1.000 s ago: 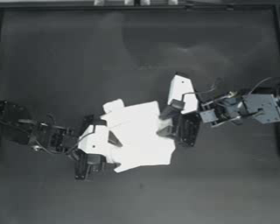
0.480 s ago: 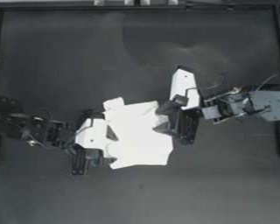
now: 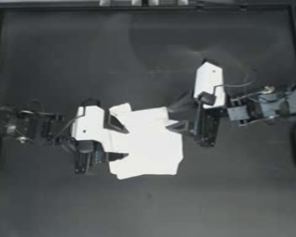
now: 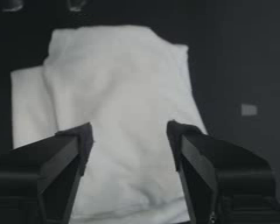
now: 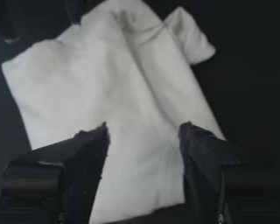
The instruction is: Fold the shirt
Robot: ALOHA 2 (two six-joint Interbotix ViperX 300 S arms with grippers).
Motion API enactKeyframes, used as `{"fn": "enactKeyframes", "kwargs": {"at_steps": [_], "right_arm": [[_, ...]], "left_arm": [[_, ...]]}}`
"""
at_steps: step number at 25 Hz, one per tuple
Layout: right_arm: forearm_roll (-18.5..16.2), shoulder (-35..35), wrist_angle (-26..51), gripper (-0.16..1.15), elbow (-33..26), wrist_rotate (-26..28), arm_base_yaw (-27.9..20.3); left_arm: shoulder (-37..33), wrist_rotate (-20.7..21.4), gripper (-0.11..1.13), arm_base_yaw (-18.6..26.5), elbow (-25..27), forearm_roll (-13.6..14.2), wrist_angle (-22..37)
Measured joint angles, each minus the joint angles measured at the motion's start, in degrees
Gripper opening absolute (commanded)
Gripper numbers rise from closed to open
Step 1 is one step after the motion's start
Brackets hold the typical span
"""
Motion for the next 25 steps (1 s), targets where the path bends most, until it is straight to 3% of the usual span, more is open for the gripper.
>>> {"fn": "enactKeyframes", "kwargs": {"at_steps": [16, 25], "right_arm": [[-1.1, -14.2, 7.2, 0.86, 2.9, 0.0, 5.9], [0.2, -18.4, 8.5, 0.86, 4.6, 0.1, 8.5]], "left_arm": [[-14.2, -0.4, 0.88, 1.7, 2.6, 0.2, 7.2], [-22.5, -1.0, 0.89, 2.8, 4.7, -1.0, 12.6]]}}
